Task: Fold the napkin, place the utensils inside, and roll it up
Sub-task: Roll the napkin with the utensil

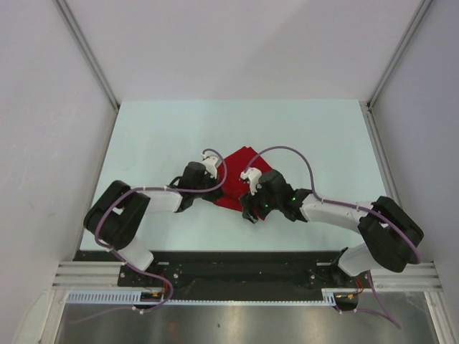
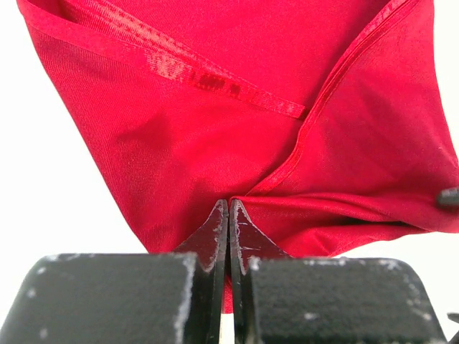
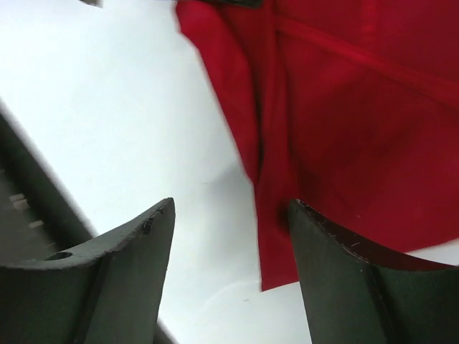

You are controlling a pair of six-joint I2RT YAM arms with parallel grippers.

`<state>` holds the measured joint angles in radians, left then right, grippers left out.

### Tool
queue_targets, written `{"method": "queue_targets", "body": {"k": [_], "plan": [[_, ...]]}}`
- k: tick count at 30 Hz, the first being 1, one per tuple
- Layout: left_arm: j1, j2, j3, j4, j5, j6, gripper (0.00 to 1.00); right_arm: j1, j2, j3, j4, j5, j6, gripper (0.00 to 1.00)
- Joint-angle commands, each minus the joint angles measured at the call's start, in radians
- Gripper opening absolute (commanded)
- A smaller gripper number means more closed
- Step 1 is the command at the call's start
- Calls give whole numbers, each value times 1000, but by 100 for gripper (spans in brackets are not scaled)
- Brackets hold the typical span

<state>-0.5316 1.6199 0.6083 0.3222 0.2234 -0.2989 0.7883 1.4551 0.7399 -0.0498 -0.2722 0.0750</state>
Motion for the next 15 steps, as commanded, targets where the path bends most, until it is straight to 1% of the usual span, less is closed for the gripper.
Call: {"method": "queue_targets", "body": {"k": [1,2,4,7,10,15], "plan": [[21,49,4,-104,8,-2,0,115,-44,-25,119,404,-98,69],[22,51,5,-104,10,-2,0,141,-45,-28,140,513,-109,69],[27,55,5,-106,11,-2,0,216,-65,-45,169,620,-152,69],[33,64,7,-109,19,-8,0,278,-75,-46,189,714,-179,69],[41,69,8,-107,30,-12,0,330,-79,-50,200,754,-207,69],[56,72,10,-106,54,-20,0,345,-39,-48,159,745,-185,65]]}}
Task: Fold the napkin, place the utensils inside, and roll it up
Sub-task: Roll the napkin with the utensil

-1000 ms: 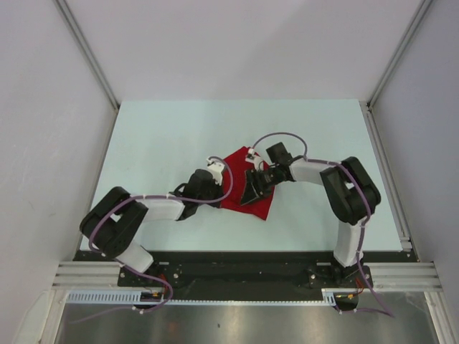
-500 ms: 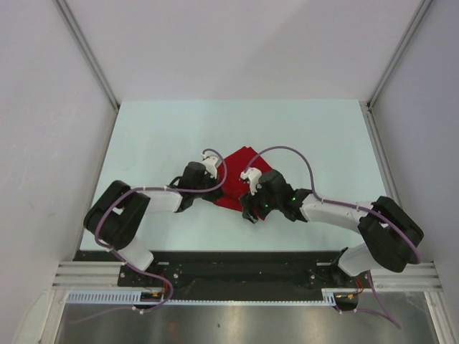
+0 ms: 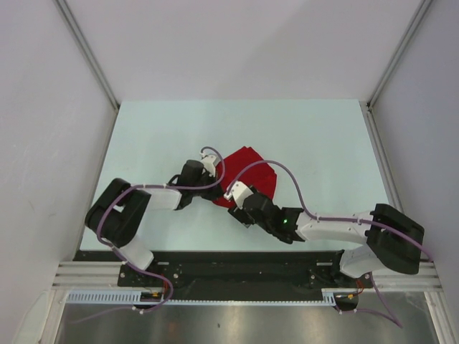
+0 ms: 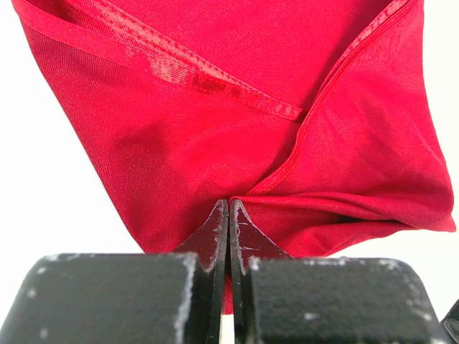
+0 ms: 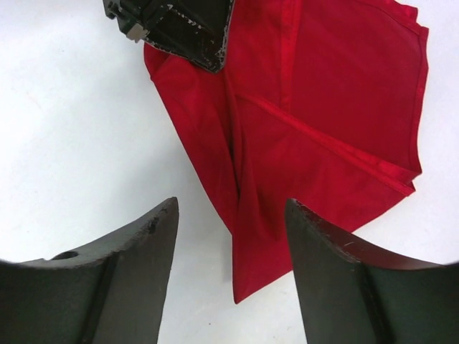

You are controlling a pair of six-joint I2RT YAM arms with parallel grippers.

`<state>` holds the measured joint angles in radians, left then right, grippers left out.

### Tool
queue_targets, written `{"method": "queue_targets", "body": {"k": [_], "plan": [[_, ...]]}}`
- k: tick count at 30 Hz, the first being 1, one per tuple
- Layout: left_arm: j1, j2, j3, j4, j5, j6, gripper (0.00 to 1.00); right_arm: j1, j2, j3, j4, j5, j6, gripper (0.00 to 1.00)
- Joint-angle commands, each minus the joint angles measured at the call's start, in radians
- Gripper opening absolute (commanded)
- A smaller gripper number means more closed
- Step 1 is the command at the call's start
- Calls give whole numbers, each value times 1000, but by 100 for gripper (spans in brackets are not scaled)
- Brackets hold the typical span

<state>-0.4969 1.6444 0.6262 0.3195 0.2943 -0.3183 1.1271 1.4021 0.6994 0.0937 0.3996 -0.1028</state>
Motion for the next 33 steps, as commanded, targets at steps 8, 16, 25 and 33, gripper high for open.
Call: {"method": "queue_targets", "body": {"k": [8,16,25,33], "plan": [[27,48,-3,-108,-14,-2,0,-30,92,-1,-14,24,40,53],[27,49,0,-106,-11,4,0,-122,113,12,-52,-103,61,42],[27,43,1,-92,-4,5,0,-283,127,54,-140,-431,64,21],[27,-32,38,-76,-6,-42,34,-400,224,143,-221,-695,78,3]]}}
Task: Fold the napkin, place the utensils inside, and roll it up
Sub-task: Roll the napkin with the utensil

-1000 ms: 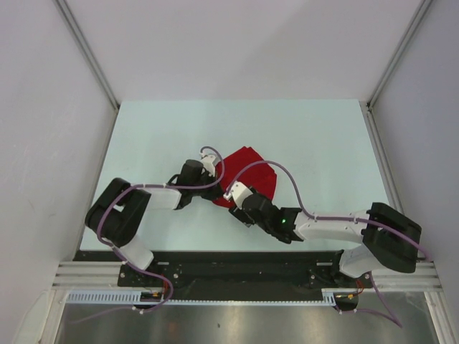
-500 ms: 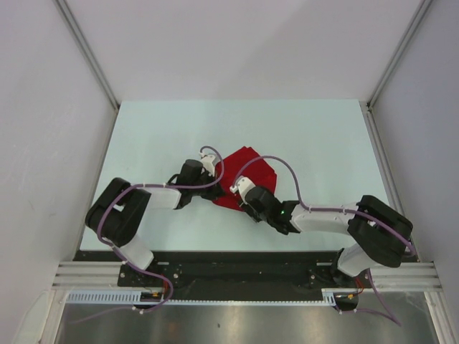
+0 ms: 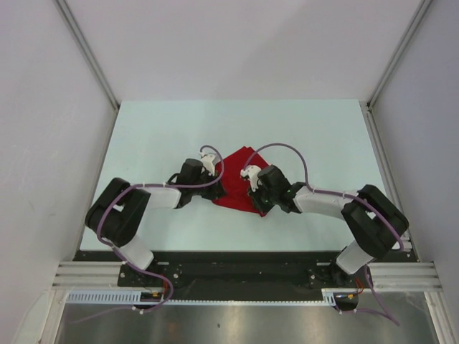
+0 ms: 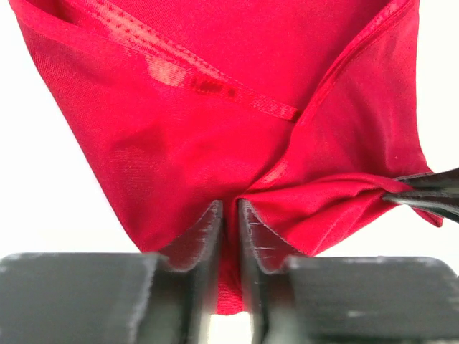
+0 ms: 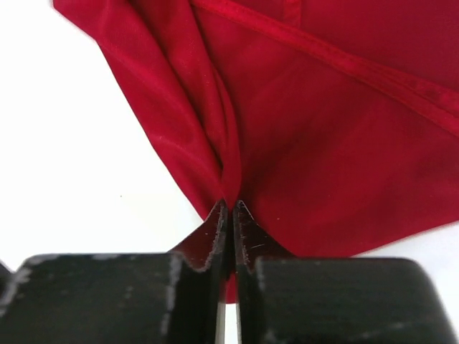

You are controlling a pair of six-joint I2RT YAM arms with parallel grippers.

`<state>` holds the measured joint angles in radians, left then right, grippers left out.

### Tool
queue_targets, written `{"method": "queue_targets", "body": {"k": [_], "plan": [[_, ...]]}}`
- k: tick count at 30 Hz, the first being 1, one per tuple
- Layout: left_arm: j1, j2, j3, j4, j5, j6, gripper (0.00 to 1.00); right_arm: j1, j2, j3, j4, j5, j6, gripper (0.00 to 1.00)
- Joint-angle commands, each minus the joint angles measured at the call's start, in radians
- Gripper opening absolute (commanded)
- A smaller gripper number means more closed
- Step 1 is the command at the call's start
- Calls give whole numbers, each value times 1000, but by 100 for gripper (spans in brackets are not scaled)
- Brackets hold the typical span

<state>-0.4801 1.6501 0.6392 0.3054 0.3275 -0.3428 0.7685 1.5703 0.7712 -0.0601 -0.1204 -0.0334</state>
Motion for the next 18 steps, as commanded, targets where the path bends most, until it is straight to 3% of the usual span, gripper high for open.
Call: {"method": "queue_targets", "body": {"k": [1,2,3,6,12,18], "plan": [[11,-53,25,-61,-48,-24,39,-50,91,85,-93,-194,7,2],[11,-71,27,-61,-59,-33,44,-63,108,109,-102,-223,4,1],[12,-102,27,-61,-83,-41,55,-66,129,121,-124,-235,3,0],[12,-166,17,-72,-123,-59,67,-80,186,157,-145,-265,6,0],[12,-277,-79,-49,-242,-78,79,-103,253,220,-194,-288,16,0],[12,-363,-180,4,-216,-45,81,-133,315,273,-240,-341,29,0]]}}
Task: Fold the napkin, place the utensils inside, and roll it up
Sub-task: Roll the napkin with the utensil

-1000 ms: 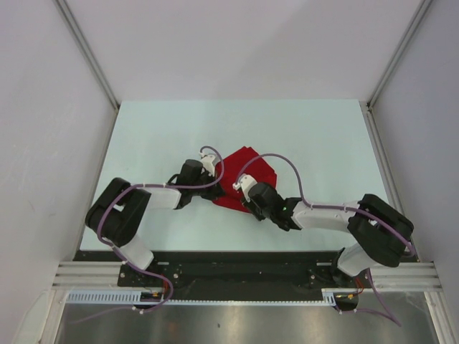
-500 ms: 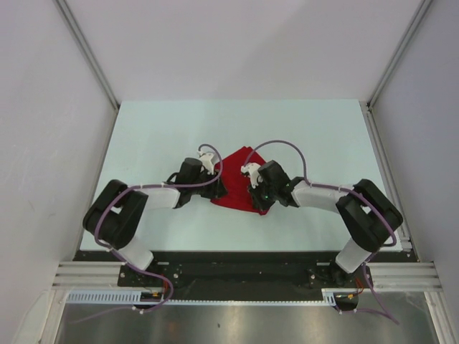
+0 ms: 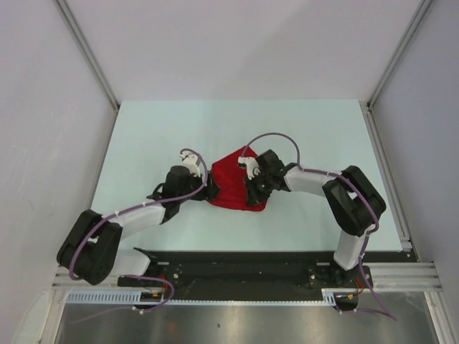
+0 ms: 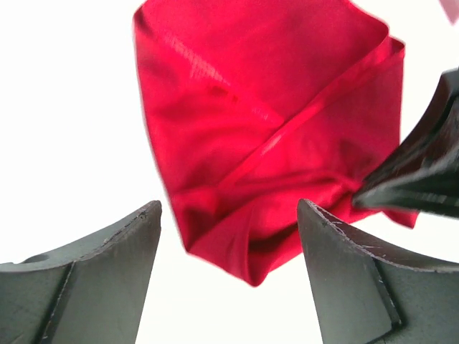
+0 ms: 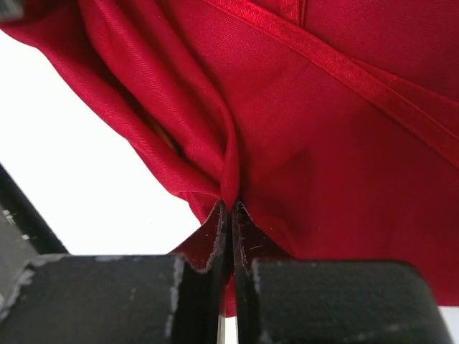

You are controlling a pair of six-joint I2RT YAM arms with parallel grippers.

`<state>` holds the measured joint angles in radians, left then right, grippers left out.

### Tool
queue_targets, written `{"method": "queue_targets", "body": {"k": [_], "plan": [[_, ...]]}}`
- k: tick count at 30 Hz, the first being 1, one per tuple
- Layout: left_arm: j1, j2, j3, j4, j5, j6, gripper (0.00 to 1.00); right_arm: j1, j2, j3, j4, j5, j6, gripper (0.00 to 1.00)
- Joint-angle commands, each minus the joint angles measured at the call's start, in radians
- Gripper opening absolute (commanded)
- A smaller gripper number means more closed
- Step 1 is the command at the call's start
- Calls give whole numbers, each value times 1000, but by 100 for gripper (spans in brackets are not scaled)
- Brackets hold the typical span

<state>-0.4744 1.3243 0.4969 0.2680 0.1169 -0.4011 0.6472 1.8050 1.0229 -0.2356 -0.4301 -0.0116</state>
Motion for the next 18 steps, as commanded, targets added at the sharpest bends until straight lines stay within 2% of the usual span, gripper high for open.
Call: {"method": "queue_targets", "body": {"k": [1,10,18], "plan": [[7,-34,-40,40,4,19,81,-20,88,26,-70,-39,7,0],[7,-8,-64,106,41,33,81,-57,158,54,-96,-73,7,0],[7,81,-20,89,-33,31,70,-73,168,49,-99,-84,7,0]]}}
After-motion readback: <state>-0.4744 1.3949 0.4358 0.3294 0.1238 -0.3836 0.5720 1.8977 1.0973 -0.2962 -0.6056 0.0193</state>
